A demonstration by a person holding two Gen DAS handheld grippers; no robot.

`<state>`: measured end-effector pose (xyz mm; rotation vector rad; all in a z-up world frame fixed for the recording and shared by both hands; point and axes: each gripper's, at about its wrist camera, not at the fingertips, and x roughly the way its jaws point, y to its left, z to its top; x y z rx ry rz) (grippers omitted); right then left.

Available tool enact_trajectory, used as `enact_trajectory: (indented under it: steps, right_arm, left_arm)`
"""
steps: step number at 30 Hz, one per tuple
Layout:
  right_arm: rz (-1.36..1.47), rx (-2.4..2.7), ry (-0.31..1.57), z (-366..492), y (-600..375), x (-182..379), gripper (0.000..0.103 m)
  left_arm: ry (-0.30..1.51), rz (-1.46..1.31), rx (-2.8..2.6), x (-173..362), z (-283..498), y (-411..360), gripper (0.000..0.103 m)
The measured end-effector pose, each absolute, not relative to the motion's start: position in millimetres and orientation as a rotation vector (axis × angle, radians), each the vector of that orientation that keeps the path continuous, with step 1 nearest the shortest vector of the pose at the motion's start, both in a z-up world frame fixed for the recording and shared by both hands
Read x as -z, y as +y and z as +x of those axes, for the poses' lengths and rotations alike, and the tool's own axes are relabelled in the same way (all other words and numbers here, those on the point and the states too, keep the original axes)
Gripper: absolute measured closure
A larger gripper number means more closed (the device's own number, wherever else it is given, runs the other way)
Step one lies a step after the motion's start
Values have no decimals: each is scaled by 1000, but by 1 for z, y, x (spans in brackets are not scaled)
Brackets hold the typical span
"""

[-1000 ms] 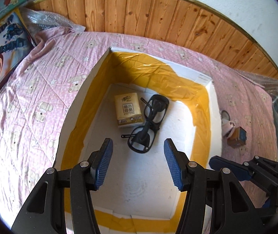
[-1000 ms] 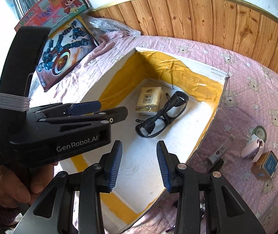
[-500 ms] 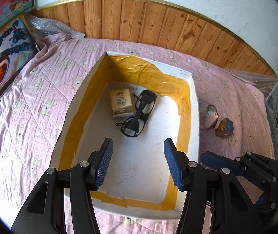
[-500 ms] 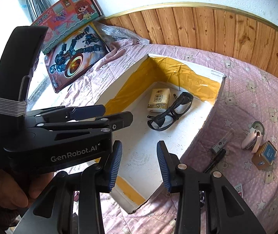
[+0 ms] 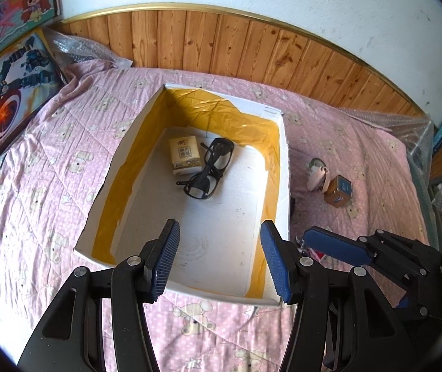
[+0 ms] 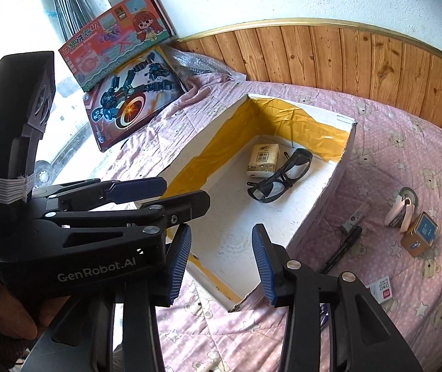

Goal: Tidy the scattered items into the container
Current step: 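Withdraw both open tools from the box back toward the scattered items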

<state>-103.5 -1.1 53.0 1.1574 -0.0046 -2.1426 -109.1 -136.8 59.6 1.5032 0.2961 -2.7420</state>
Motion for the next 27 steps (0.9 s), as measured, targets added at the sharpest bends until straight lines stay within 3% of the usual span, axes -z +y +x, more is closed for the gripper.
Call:
enact_trajectory:
  steps: [27]
  right_arm:
    - [1067,2201,-308,-52,86,-25,60]
  left_arm:
    - [294,1430,2931,-57,-52,-83,46]
